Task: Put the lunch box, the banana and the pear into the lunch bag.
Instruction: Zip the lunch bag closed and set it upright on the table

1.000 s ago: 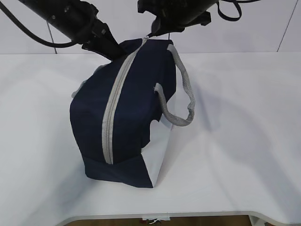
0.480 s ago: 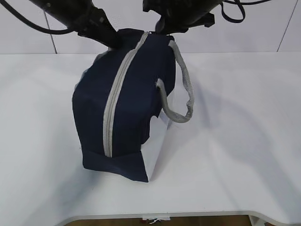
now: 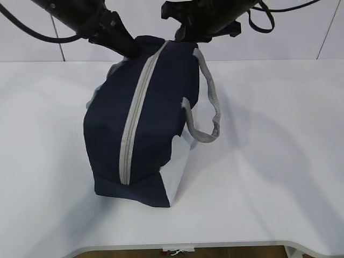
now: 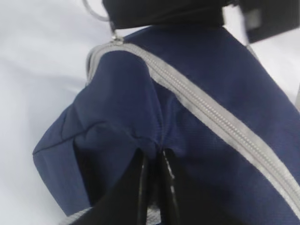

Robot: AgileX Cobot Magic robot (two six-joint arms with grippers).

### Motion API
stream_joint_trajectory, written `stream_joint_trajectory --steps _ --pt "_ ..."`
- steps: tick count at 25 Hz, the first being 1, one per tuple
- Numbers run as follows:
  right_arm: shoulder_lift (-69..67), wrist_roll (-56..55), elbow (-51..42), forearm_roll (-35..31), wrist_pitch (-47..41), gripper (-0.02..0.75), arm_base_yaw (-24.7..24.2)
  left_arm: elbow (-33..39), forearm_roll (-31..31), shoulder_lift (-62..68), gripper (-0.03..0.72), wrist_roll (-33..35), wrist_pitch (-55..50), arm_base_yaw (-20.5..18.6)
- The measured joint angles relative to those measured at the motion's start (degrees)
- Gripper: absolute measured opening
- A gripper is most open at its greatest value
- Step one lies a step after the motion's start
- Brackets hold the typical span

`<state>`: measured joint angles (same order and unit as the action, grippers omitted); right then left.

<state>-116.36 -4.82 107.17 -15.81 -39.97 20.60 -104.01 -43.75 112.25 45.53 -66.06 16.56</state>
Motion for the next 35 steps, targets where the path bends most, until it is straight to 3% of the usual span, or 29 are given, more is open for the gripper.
stream_joint_trajectory --steps 8,17,26,35 --pt "-1.49 0.00 0.22 -1.43 -1.42 0.013 -0.49 0.00 0.37 0.00 0.012 0.07 -0.39 -0.10" --pt "0.67 5.29 1.22 -6.36 -10.38 0.013 -1.32 0.00 0.89 -0.65 0.012 0.36 0.09 -0.92" --pt "-1.69 6.57 1.80 -5.08 -9.09 0.013 -2.25 0.00 1.04 -0.78 0.012 4.67 -1.92 0.13" --pt "-4.39 6.96 3.35 -7.75 -13.58 0.013 -4.02 0.00 1.04 -0.82 0.011 5.00 -2.38 0.41"
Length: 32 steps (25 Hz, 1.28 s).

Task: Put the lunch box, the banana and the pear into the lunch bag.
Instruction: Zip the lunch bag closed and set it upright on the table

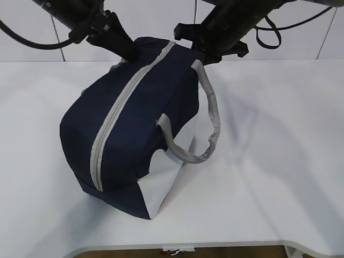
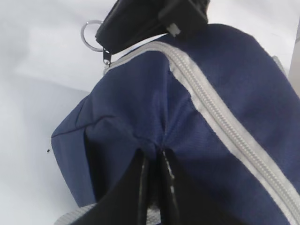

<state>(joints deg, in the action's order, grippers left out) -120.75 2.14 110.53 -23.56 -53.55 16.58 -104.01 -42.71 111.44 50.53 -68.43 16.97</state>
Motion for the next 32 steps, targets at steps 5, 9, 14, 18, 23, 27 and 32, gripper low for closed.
stream_joint_trajectory --steps 5,9,14,18,23,27,32 --pt "-0.77 1.17 1.34 0.02 -0.90 0.013 -0.24 0.00 0.00 -0.32 0.011 0.00 -0.82 0.00" --pt "-2.57 1.17 1.43 -0.27 -2.80 0.013 -0.56 0.00 0.31 -0.32 0.011 0.00 -0.82 0.00" --pt "-2.66 1.17 2.47 -0.41 -3.59 0.013 -0.56 0.00 0.45 -0.32 0.011 0.00 -0.82 0.00" --pt "-2.66 1.17 2.92 -0.19 -4.46 0.013 -0.56 0.00 0.45 -0.32 0.011 0.00 -0.82 0.00" --pt "-2.66 1.17 2.92 -0.19 -5.03 0.067 -0.68 0.00 0.45 -0.32 0.011 0.00 -0.82 0.04" --pt "-2.66 1.17 3.35 0.29 -5.52 0.224 -0.89 0.00 0.45 -0.32 0.011 0.00 -0.90 0.04" --pt "-2.66 1.17 6.99 0.44 -8.01 0.345 -0.89 0.00 0.45 -0.32 0.011 0.00 -0.80 0.04"
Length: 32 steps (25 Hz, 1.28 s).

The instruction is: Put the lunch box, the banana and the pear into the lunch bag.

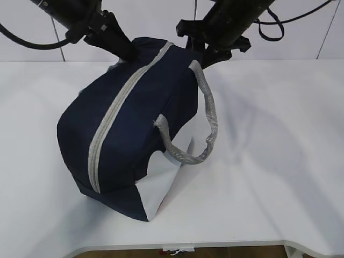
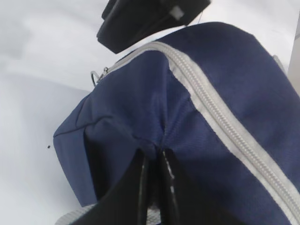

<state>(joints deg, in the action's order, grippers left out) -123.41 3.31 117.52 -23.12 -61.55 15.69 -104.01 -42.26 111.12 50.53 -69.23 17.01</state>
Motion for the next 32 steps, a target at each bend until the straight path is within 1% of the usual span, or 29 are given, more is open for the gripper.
stream_joint_trajectory --steps 5,8,9,11,14,16,17,20,24,26,29,32 --pt "0.00 0.00 4.55 0.51 -4.48 0.357 0.00 0.00 0.00 0.00 0.014 0.00 0.57 0.00" --pt "0.59 0.00 5.63 2.86 -7.02 0.361 0.00 0.00 0.00 0.00 0.043 -1.67 1.41 0.00" --pt "1.31 0.00 5.63 4.03 -8.14 0.362 0.00 0.00 0.00 0.00 0.070 -2.79 1.76 0.00" --pt "3.07 0.00 5.74 6.72 -9.21 0.363 0.00 0.00 0.00 0.00 0.148 -5.49 3.06 0.00" --pt "5.36 0.00 5.74 9.94 -9.72 0.363 0.00 0.00 -0.25 0.00 0.319 -8.36 4.58 0.00" --pt "6.67 0.02 5.74 10.68 -9.92 0.363 0.00 0.00 -0.47 -0.20 0.385 -9.14 4.94 0.00" --pt "7.06 0.02 5.74 10.83 -9.97 0.363 0.00 0.00 -0.58 -0.21 0.402 -9.54 5.09 0.00" --pt "8.98 0.02 5.74 10.83 -10.05 0.363 0.00 0.00 0.49 -1.27 0.422 -10.35 5.08 -0.53" --pt "12.08 0.02 5.64 10.38 -10.19 0.363 0.00 0.00 6.84 -3.62 0.428 -15.54 3.67 -1.84" --pt "14.09 0.02 4.63 9.84 -10.19 0.363 0.00 0.00 9.07 -4.55 0.428 -18.01 2.12 -2.87" --pt "17.26 0.02 0.74 9.12 -10.19 0.363 0.00 0.00 12.67 -5.44 0.419 -21.80 -0.54 -3.88" --pt "21.14 0.02 -4.82 9.08 -10.19 0.363 0.00 0.00 17.74 -6.82 0.407 -26.31 -1.39 -3.88"
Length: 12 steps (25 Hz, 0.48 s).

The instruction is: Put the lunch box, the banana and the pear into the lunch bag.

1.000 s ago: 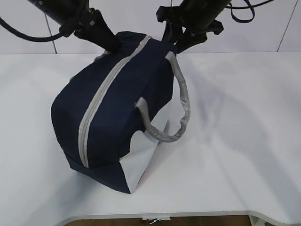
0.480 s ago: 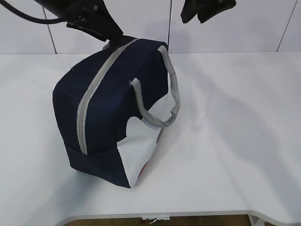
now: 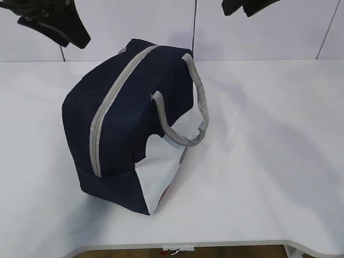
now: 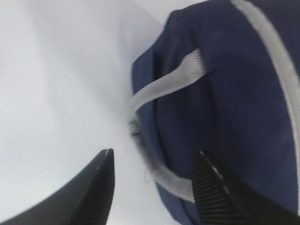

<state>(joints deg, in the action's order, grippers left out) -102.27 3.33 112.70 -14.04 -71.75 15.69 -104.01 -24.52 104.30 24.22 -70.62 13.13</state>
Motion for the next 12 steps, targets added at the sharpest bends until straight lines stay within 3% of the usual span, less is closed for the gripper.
stream_joint_trajectory --steps 7,12 --pt "11.73 0.10 -14.31 0.00 -0.04 0.363 0.00 0.95 9.84 -5.29 0.393 -13.60 -0.44 0.00" --pt "22.69 0.35 -24.36 0.00 -0.04 0.363 0.00 11.12 11.64 -15.43 0.386 -15.13 -0.44 0.00"
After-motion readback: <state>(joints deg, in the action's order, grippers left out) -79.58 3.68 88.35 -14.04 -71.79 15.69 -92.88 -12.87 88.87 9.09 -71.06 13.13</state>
